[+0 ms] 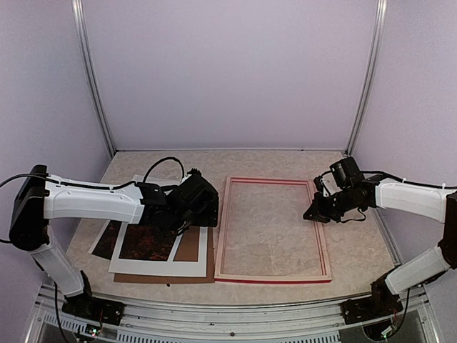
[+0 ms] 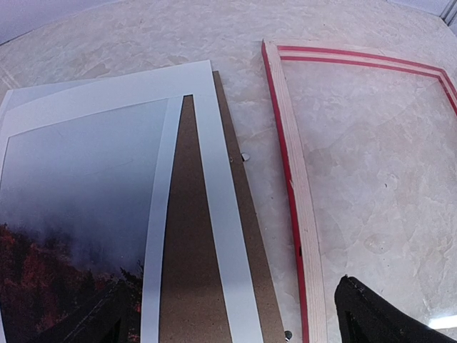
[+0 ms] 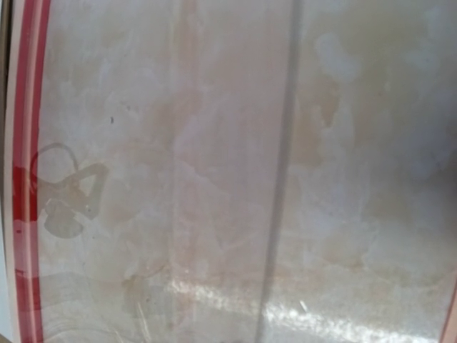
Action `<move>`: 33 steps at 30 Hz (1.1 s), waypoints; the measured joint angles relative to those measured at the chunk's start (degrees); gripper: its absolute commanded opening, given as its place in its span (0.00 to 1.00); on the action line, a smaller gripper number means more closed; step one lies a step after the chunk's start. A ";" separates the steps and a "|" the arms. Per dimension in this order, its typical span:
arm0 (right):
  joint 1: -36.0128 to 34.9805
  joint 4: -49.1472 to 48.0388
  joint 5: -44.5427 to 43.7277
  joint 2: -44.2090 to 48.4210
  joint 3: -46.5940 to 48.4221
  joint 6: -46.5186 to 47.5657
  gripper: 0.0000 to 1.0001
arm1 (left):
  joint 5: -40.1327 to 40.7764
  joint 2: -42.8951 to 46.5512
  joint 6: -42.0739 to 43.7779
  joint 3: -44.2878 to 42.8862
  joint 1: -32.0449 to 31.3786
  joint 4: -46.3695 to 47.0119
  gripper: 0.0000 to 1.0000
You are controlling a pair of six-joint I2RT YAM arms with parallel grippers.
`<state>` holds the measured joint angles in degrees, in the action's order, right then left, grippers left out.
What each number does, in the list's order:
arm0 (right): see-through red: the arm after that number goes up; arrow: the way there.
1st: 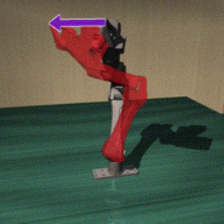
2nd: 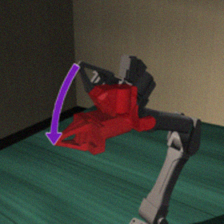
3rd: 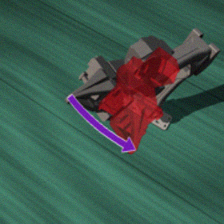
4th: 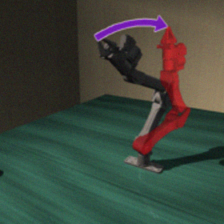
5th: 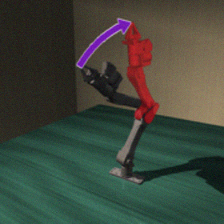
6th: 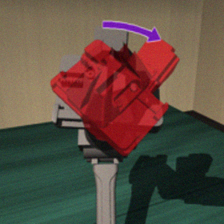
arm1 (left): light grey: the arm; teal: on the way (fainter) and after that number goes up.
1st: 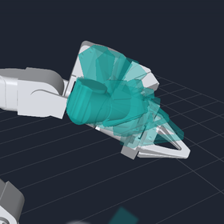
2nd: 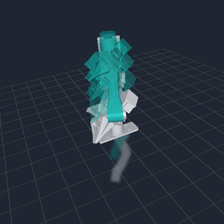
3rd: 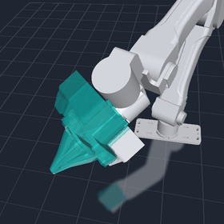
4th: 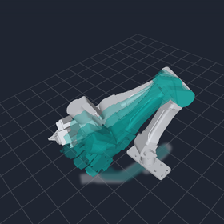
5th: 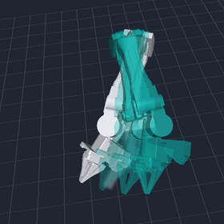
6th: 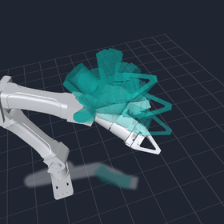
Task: Put the photo into the frame
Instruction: Place the glass panel at the frame body.
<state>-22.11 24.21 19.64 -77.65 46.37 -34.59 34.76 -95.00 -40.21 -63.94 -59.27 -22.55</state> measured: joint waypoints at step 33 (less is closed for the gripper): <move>-1.16 -1.22 -0.42 0.31 -0.76 -1.73 0.00 | 0.17 -0.02 0.00 0.00 -0.31 -0.07 0.99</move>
<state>-23.27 22.98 19.22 -77.34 45.60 -36.32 34.94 -95.02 -40.21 -63.94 -59.57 -22.61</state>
